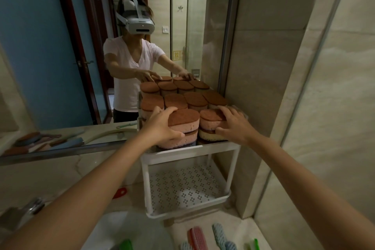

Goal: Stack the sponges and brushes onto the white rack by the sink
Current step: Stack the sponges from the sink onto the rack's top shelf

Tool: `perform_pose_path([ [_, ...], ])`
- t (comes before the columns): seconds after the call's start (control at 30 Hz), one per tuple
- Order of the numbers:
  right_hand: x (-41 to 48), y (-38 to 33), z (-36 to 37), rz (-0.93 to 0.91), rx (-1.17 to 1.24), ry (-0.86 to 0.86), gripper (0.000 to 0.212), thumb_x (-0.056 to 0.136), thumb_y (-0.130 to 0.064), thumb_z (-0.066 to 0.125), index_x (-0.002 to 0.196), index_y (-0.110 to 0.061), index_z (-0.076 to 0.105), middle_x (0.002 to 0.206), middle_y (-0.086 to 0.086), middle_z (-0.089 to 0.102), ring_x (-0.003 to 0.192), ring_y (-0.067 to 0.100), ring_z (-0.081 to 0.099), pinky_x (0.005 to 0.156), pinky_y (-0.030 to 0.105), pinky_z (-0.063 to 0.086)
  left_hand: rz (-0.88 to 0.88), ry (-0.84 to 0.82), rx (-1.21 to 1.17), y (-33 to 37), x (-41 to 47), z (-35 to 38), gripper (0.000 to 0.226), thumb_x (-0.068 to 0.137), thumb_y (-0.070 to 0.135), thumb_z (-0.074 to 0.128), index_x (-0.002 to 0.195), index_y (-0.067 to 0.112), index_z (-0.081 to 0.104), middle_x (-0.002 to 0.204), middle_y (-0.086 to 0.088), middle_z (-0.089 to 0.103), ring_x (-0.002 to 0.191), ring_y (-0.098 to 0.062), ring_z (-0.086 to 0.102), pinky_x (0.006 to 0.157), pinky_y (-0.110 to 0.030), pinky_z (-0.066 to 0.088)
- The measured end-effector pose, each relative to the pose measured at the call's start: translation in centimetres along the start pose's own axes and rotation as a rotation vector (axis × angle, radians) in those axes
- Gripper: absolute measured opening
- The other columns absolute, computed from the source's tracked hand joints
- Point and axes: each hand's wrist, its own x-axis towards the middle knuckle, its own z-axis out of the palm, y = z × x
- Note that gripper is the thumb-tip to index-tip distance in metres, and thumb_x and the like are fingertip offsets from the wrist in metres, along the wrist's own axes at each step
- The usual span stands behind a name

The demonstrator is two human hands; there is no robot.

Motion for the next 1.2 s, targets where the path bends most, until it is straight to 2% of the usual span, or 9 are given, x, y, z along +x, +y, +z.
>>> perform_pose_path([
  [0.2, -0.3, 0.4, 0.4, -0.037, -0.018, 0.004, 0.072, 0.089, -0.035, 0.053, 0.148, -0.028, 0.013, 0.155, 0.005, 0.017, 0.142, 0.031, 0.014, 0.114, 0.04, 0.02, 0.009, -0.043, 0.062, -0.3, -0.2, 0.8, 0.079, 0.081, 0.043, 0.065, 0.147, 0.036, 0.021, 0.145, -0.009, 0.022, 0.135, -0.03, 0.029, 0.109, -0.037, 0.032],
  [0.3, -0.3, 0.3, 0.5, -0.052, -0.192, -0.04, 0.07, 0.088, -0.048, 0.048, 0.146, -0.04, 0.01, 0.156, 0.004, 0.011, 0.143, 0.034, 0.01, 0.113, 0.05, 0.02, 0.019, -0.041, 0.34, -0.3, -0.2, 0.6, 0.077, 0.085, 0.054, 0.054, 0.148, 0.039, 0.012, 0.151, -0.009, 0.016, 0.139, -0.031, 0.016, 0.112, -0.044, 0.024],
  [0.4, -0.5, -0.1, 0.4, -0.078, -0.361, 0.026, 0.07, 0.087, -0.054, 0.046, 0.146, -0.038, 0.012, 0.157, 0.005, 0.005, 0.143, 0.033, 0.006, 0.112, 0.052, 0.019, 0.083, -0.003, 0.573, 0.4, -0.2, 0.1, 0.073, 0.09, 0.054, 0.044, 0.15, 0.033, 0.009, 0.151, -0.009, 0.017, 0.136, -0.029, 0.019, 0.11, -0.041, 0.022],
  [0.57, -1.0, -1.5, 0.9, -0.162, -0.494, 0.116, 0.066, 0.09, -0.053, 0.041, 0.146, -0.027, 0.018, 0.148, 0.006, 0.029, 0.135, 0.03, 0.028, 0.11, 0.043, 0.021, 0.149, 0.038, 0.722, 1.6, -1.1, 0.7, 0.064, 0.096, 0.042, 0.04, 0.149, 0.034, 0.006, 0.143, -0.014, 0.031, 0.129, -0.031, 0.029, 0.103, -0.041, 0.028],
  [0.73, -1.5, -2.4, 1.5, -0.117, -0.479, 0.111, 0.065, 0.091, -0.048, 0.04, 0.147, -0.028, 0.014, 0.148, 0.009, 0.029, 0.136, 0.033, 0.027, 0.112, 0.046, 0.02, 0.112, 0.022, 0.766, 2.1, -1.2, 1.2, 0.063, 0.098, 0.038, 0.038, 0.149, 0.032, 0.001, 0.147, -0.015, 0.026, 0.134, -0.033, 0.024, 0.104, -0.044, 0.028],
  [0.87, -2.0, -3.0, 2.0, -0.122, -0.389, 0.181, 0.063, 0.091, -0.039, 0.047, 0.145, -0.02, 0.021, 0.154, 0.01, 0.018, 0.144, 0.03, 0.012, 0.117, 0.047, 0.004, 0.097, -0.014, 0.654, 2.3, -1.7, 0.5, 0.066, 0.096, 0.045, 0.039, 0.15, 0.032, 0.004, 0.149, -0.013, 0.024, 0.136, -0.033, 0.022, 0.107, -0.046, 0.024],
  [0.97, -3.1, -4.6, 2.6, -0.218, -0.275, 0.373, 0.05, 0.088, -0.025, 0.042, 0.135, -0.008, 0.042, 0.145, 0.021, 0.035, 0.137, 0.037, 0.03, 0.115, 0.048, 0.02, 0.105, 0.084, 0.436, 1.7, -2.9, -0.7, 0.068, 0.091, 0.05, 0.043, 0.149, 0.029, 0.014, 0.148, -0.009, 0.03, 0.136, -0.03, 0.026, 0.111, -0.045, 0.023],
  [1.07, -5.1, -8.1, 4.2, -0.356, -0.017, 0.537, 0.042, 0.081, -0.02, 0.039, 0.112, 0.0, 0.058, 0.118, 0.023, 0.058, 0.102, 0.037, 0.059, 0.084, 0.039, 0.051, 0.082, 0.29, 0.204, 0.2, -5.3, -2.5, 0.052, 0.092, 0.04, 0.046, 0.14, 0.02, 0.038, 0.138, -0.007, 0.046, 0.129, -0.026, 0.04, 0.107, -0.04, 0.03],
  [1.2, -7.9, -14.5, 8.7, -0.482, 0.292, 0.467, 0.034, 0.079, -0.017, 0.042, 0.103, -0.001, 0.06, 0.102, 0.015, 0.061, 0.084, 0.025, 0.059, 0.066, 0.023, 0.041, -0.092, 0.437, -0.061, -5.2, -10.5, -4.2, 0.03, 0.092, 0.024, 0.051, 0.117, 0.011, 0.061, 0.116, -0.01, 0.064, 0.11, -0.027, 0.058, 0.091, -0.035, 0.045],
])
